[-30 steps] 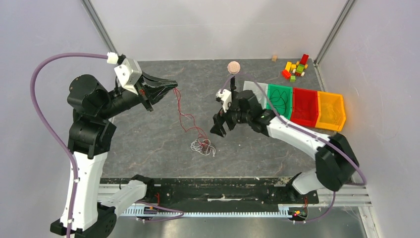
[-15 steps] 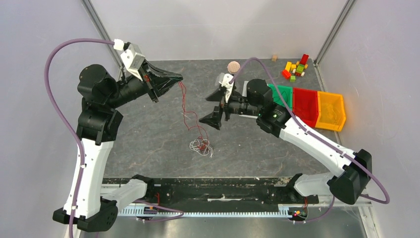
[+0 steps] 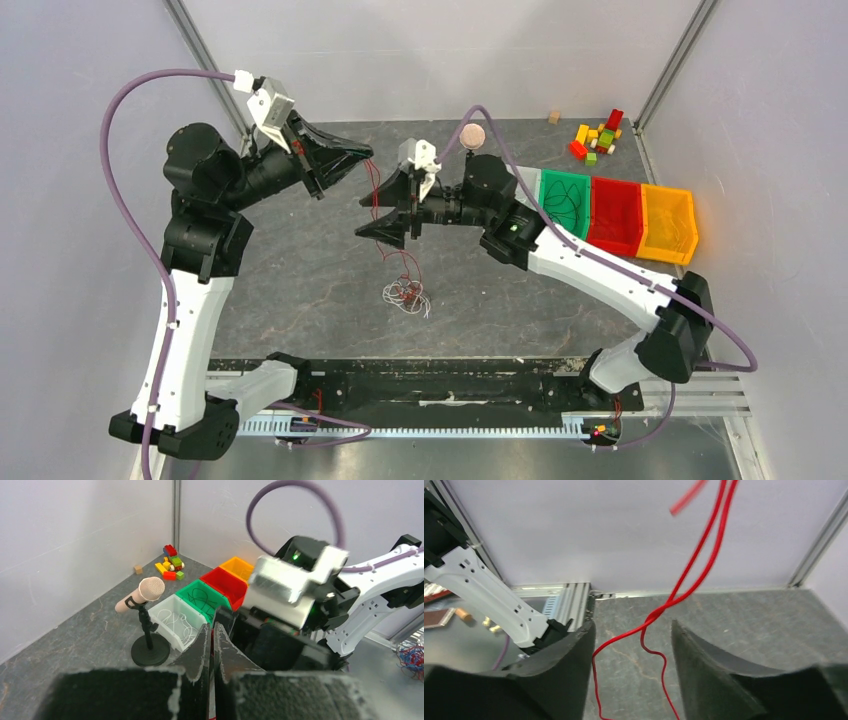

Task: Untangle the cables

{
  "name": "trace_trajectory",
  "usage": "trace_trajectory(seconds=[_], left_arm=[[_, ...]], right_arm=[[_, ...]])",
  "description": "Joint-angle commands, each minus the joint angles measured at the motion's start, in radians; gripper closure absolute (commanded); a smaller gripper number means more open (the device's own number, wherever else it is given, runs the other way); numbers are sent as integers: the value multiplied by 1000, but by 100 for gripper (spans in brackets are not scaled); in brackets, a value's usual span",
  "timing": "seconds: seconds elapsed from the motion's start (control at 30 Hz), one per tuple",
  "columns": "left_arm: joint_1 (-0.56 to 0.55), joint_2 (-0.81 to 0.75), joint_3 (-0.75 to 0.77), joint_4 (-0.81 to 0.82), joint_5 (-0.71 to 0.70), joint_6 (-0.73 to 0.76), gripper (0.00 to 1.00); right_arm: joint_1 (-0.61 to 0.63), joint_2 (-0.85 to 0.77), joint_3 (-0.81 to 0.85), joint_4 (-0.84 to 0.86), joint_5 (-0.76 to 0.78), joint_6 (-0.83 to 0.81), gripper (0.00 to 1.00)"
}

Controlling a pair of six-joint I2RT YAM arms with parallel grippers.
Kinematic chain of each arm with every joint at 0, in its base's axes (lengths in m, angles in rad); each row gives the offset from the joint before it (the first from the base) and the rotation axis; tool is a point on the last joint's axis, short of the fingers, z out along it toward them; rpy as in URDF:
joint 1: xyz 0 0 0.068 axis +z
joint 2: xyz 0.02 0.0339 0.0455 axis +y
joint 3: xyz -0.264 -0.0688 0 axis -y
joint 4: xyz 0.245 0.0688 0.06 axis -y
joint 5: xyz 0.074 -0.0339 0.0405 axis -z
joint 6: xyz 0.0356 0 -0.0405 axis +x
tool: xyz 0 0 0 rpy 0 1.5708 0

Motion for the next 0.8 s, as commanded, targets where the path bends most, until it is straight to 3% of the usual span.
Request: trace_trajectory(seconds=[0.0, 0.13, 0.23, 0.4, 0.43, 0.47, 0.5, 0.63, 0.77], left_arm=[[3, -17, -5, 95, -29, -85, 98], [14, -16, 20, 137, -117, -127, 98], [43, 14, 55, 122, -208, -181, 98], [112, 96, 20, -39, -281, -226, 97], [116, 121, 4, -87, -279, -219, 84], [124, 130, -39, -112, -234, -220, 59], [144, 125, -102, -88, -163, -226, 43], [198, -94, -582, 306, -27, -320, 22], [199, -260, -842, 459, 14, -359, 15]], right_arm=[[4, 29, 18, 33, 6, -33, 52], [3, -5, -107, 19, 17, -76, 76], [3, -33, -177, 12, 13, -48, 100], [1, -93, -153, -1, 61, -15, 100], [-3, -101, -141, -1, 73, 1, 100], [-8, -106, -128, 1, 85, 17, 100], [-13, -108, -117, 2, 103, 35, 100], [-58, -108, -94, 29, 170, 118, 100], [-93, -97, -66, 59, 206, 190, 100]])
